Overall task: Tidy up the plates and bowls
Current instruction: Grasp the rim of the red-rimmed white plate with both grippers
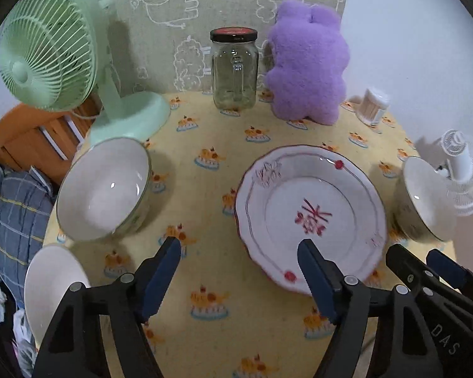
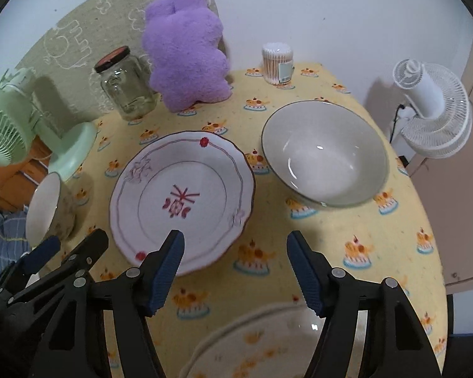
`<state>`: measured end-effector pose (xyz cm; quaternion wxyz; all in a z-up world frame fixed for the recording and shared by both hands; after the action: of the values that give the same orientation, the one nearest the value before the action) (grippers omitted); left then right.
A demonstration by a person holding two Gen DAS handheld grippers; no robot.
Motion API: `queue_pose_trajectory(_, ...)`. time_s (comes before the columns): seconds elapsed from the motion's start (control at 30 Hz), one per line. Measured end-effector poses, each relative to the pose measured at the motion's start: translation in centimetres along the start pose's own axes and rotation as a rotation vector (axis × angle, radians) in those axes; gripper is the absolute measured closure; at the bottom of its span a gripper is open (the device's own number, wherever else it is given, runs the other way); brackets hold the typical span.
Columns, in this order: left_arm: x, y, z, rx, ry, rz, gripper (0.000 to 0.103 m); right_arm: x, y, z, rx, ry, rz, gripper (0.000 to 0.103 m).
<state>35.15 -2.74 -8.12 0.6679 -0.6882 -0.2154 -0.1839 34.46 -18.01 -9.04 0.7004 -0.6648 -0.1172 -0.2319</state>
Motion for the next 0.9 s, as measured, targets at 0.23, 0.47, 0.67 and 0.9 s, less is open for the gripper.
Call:
queue_pose_trajectory(0.23, 0.7, 3.4, -1.0, 0.018, -0.015, 0.034, 0.039, 0.4, 4.1, 0.0, -0.008, 0.009, 0.069, 0.046)
queue_pose_trajectory(0.47, 0.4, 6.2, -2.1, 0.027, 0.001, 0.096, 0.055, 0.7, 6.3, 0.1, -0.019, -0.004, 0.090, 0.061)
queue_pose_trajectory(0.67, -0.4, 7.3, -2.0, 0.035, -0.003, 0.115, 0.061, 0.7, 6.6, 0.4, -0.028, -0.026, 0.080, 0.070)
queue_pose_trajectory(0.9, -0.7, 6.9, -1.6, 0.048, 0.021, 0.140, 0.063, 0.2, 5.5, 1.6, -0.051, -0.131, 0.045, 0.071)
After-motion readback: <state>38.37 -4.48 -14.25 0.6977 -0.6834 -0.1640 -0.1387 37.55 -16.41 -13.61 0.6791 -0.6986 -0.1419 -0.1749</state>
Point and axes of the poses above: each gripper's, at about its wrist camera, not at the fingertips, and y roughly the way its jaws point, z to its left, x to its top, the point moved 2 cm from there along y, roughly the way its jaws point, and after that the axes turned 2 degrees about -x, right-handed, at the moved point
